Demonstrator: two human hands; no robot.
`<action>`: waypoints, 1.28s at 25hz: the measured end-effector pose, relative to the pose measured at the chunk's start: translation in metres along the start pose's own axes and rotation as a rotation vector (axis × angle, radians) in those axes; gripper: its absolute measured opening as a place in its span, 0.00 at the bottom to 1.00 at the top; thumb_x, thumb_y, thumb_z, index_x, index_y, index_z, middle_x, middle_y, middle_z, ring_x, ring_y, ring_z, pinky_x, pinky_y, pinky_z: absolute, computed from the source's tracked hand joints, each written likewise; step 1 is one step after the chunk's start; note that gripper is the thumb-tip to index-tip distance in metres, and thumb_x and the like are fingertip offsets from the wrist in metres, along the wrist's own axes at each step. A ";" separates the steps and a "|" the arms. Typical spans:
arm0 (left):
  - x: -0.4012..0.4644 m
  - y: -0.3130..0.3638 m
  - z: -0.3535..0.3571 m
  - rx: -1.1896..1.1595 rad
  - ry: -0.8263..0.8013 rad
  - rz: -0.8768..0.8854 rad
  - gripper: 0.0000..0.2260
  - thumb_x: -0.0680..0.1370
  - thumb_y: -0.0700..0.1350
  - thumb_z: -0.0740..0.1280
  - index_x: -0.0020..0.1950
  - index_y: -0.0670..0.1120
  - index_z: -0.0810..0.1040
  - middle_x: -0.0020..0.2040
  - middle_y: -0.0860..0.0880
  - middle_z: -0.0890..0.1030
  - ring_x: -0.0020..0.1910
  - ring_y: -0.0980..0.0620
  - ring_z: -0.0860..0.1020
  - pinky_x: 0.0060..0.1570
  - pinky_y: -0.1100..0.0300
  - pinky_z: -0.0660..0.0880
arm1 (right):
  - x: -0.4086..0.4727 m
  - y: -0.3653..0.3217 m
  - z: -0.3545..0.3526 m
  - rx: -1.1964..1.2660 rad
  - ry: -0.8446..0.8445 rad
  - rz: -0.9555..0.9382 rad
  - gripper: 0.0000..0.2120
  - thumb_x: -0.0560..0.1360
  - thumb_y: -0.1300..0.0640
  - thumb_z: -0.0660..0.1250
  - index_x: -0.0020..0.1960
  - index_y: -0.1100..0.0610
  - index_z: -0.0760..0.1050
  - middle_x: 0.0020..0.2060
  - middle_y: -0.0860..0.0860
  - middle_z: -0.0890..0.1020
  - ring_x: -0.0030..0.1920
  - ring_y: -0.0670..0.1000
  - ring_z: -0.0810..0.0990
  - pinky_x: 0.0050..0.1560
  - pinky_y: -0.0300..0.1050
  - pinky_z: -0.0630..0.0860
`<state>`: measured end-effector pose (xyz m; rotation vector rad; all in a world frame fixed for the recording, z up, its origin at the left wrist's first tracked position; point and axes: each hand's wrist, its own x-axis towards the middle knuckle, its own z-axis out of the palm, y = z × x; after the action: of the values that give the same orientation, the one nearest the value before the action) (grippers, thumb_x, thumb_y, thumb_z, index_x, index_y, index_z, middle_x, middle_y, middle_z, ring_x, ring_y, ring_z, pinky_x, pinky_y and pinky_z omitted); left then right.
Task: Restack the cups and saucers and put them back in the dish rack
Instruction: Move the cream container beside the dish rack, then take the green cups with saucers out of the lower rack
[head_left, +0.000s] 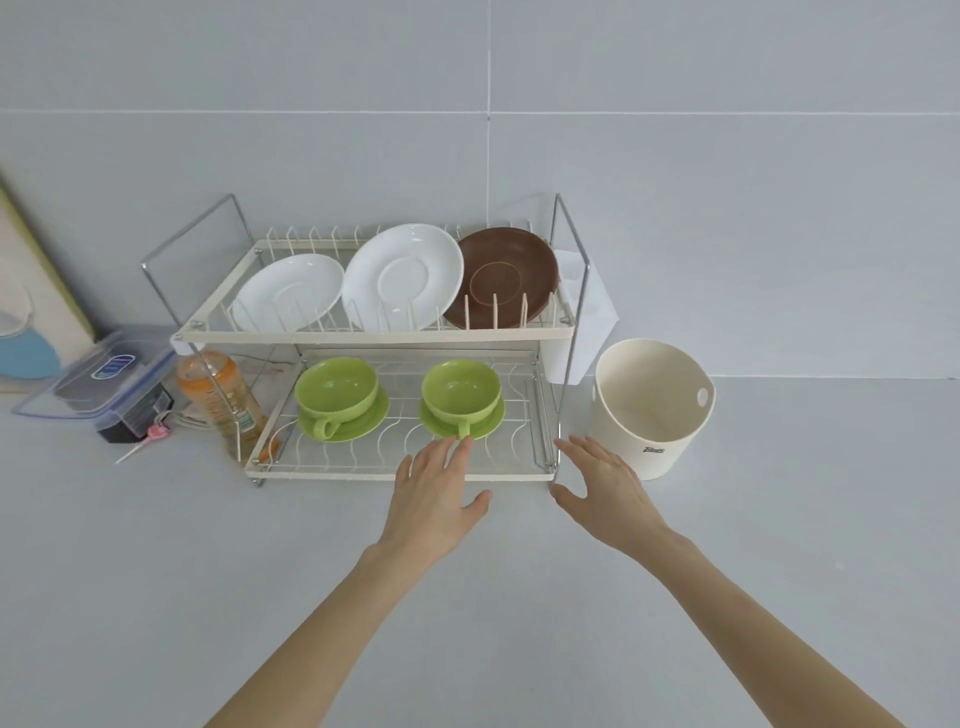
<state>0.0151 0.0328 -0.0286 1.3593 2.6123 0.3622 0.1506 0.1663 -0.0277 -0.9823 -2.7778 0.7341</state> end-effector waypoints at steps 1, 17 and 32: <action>-0.001 -0.006 -0.002 -0.003 0.012 -0.004 0.29 0.78 0.55 0.57 0.76 0.48 0.52 0.76 0.48 0.58 0.75 0.49 0.56 0.74 0.53 0.52 | 0.002 -0.006 0.003 0.007 0.007 -0.012 0.27 0.77 0.53 0.60 0.74 0.53 0.57 0.75 0.51 0.60 0.76 0.49 0.53 0.75 0.44 0.51; 0.006 -0.083 -0.022 -0.109 0.014 -0.094 0.28 0.77 0.52 0.59 0.74 0.45 0.56 0.74 0.47 0.63 0.72 0.46 0.63 0.67 0.53 0.63 | 0.033 -0.058 0.033 0.117 -0.019 0.083 0.25 0.76 0.54 0.61 0.72 0.54 0.62 0.70 0.51 0.69 0.70 0.53 0.67 0.65 0.46 0.67; 0.114 -0.091 -0.010 -0.348 -0.095 -0.121 0.27 0.77 0.54 0.60 0.72 0.43 0.60 0.71 0.42 0.68 0.68 0.45 0.68 0.62 0.55 0.68 | 0.126 -0.047 0.040 0.328 -0.029 0.353 0.23 0.78 0.51 0.57 0.70 0.58 0.64 0.67 0.57 0.73 0.66 0.56 0.72 0.63 0.45 0.68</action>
<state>-0.1235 0.0749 -0.0509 1.0719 2.3965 0.6778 0.0151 0.1958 -0.0483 -1.4060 -2.4153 1.2085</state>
